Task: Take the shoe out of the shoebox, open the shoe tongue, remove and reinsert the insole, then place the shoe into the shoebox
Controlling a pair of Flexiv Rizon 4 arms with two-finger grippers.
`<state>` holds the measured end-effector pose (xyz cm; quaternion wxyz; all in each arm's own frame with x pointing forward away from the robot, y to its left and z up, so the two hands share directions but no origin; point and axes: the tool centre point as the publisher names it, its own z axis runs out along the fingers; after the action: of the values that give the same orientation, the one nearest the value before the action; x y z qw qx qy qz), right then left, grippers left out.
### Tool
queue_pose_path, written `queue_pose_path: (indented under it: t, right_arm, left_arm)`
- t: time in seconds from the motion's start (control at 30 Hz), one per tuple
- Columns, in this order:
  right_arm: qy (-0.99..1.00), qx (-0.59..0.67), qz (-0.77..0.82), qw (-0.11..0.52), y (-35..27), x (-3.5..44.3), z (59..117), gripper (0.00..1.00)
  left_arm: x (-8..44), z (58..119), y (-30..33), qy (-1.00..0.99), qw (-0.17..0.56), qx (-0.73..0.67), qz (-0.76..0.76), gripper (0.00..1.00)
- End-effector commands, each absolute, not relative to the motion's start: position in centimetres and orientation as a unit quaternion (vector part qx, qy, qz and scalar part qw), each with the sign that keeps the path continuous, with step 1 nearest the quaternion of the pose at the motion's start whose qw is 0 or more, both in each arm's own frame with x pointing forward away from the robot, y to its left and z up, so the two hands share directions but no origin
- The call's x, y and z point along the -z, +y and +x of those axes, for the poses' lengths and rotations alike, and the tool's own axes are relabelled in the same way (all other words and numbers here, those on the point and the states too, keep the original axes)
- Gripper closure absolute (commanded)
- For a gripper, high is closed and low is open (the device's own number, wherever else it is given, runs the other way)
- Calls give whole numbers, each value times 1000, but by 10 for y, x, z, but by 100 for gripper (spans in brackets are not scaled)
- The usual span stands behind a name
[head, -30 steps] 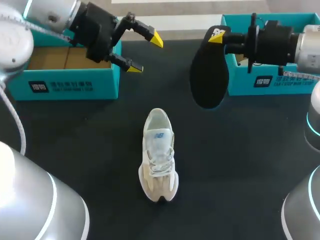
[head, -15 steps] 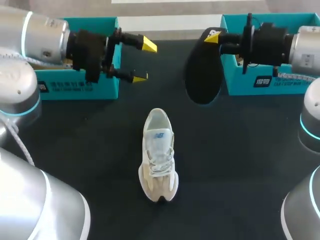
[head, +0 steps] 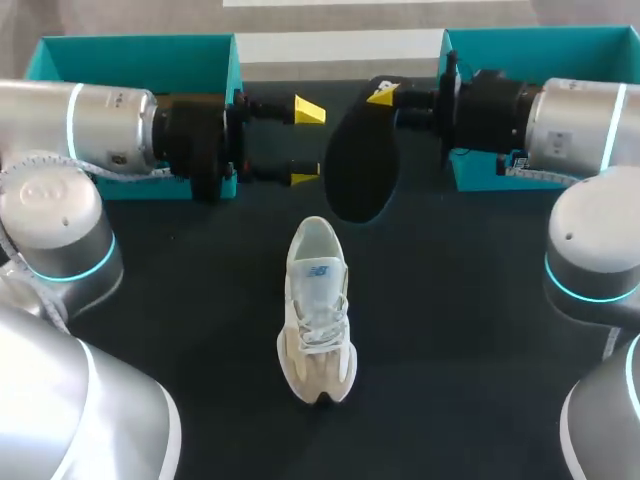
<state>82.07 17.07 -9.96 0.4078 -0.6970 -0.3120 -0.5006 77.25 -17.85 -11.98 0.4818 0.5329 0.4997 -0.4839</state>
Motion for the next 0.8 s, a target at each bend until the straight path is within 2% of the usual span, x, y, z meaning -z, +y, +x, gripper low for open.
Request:
queue_pose_path:
  t: [0.03,0.13,0.27,0.57,0.67,0.8]
  right_arm:
    - [-308,503,-694,412,204,110,840,100]
    - [-311,505,-689,416,208,108,844,100]
    - [-320,498,-682,429,214,108,845,100]
    - [-325,491,-679,439,219,109,843,100]
    - [-326,489,-678,442,221,110,842,100]
    - [-324,489,-677,445,220,112,840,100]
  left_arm:
    - [124,774,-189,483,496,498,522,15]
    - [125,774,-195,477,498,499,525,28]
    - [124,774,-200,468,506,502,523,51]
    - [121,773,-199,461,514,501,522,77]
    - [119,772,-199,459,518,499,522,100]
    - [118,769,-199,456,519,498,525,100]
